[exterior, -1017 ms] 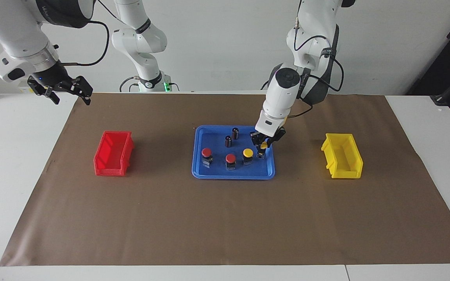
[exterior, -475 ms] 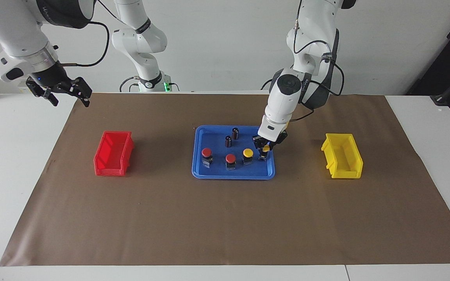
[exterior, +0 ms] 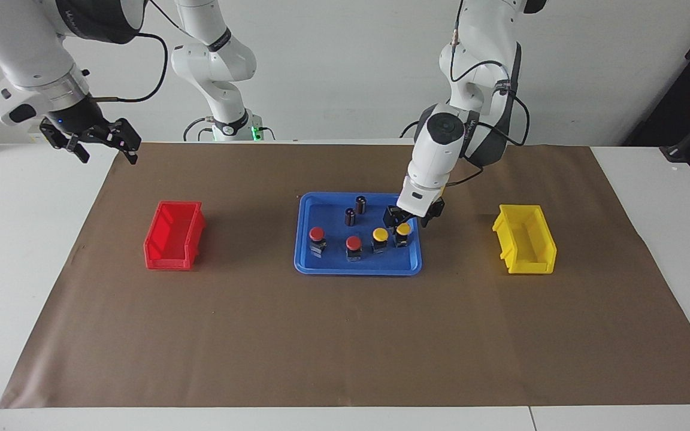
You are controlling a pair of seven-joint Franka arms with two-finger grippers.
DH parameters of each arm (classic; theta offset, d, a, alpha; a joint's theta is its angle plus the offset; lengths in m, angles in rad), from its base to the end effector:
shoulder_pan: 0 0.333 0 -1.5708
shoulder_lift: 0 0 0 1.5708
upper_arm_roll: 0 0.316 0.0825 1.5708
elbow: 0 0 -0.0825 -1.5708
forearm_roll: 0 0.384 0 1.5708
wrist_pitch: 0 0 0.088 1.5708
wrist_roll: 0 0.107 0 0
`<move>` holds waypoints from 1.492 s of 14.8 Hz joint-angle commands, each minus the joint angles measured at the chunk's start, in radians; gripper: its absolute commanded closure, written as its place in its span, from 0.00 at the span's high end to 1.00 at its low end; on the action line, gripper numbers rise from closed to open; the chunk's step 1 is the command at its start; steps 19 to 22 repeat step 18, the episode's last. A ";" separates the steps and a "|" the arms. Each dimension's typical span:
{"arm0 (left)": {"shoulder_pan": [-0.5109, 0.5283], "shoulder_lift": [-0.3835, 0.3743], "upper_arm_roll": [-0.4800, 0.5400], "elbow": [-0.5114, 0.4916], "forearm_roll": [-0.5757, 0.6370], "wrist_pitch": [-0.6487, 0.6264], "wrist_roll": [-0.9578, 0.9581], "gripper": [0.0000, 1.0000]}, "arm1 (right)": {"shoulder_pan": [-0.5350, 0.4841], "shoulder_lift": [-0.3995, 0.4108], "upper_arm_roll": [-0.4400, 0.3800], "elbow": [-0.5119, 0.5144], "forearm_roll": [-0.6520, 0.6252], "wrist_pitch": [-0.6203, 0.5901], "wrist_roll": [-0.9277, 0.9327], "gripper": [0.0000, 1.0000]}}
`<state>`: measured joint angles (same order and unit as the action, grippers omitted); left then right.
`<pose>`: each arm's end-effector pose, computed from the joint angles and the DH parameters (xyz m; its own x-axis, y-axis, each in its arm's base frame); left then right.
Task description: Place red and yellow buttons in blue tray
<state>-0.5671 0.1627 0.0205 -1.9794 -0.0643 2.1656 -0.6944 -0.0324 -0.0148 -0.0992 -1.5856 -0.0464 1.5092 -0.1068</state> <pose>0.5032 -0.3095 0.3884 0.9833 0.1815 -0.0150 0.1820 -0.9818 0.0535 0.5376 -0.0768 0.6205 0.9974 -0.0274 -0.0660 -0.0249 -0.9990 0.0381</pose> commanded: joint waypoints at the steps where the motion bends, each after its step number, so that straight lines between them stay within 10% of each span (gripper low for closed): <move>1: 0.074 -0.043 0.004 0.138 -0.017 -0.267 0.135 1.00 | -0.006 -0.004 0.004 -0.010 -0.001 0.013 -0.016 1.00; 8: 0.378 -0.129 0.006 0.389 -0.012 -0.696 0.700 1.00 | -0.004 -0.001 0.006 -0.005 -0.001 0.013 -0.010 1.00; 22: 0.463 -0.158 0.021 0.432 0.040 -0.693 0.737 1.00 | -0.006 0.001 0.006 -0.001 -0.001 0.006 -0.010 1.00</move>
